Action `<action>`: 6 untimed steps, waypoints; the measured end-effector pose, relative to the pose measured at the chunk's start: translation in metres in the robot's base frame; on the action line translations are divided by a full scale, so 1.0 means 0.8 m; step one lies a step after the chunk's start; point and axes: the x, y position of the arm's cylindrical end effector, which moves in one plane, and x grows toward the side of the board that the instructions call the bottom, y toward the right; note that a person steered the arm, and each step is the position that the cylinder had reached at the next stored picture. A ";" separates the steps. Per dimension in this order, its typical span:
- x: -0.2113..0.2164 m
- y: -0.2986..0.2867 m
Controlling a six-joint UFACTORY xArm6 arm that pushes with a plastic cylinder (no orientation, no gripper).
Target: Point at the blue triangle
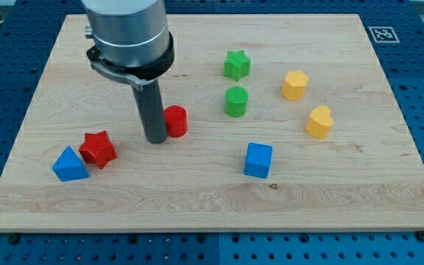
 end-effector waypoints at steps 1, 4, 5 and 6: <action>-0.010 0.000; -0.015 -0.126; 0.032 -0.187; 0.124 -0.203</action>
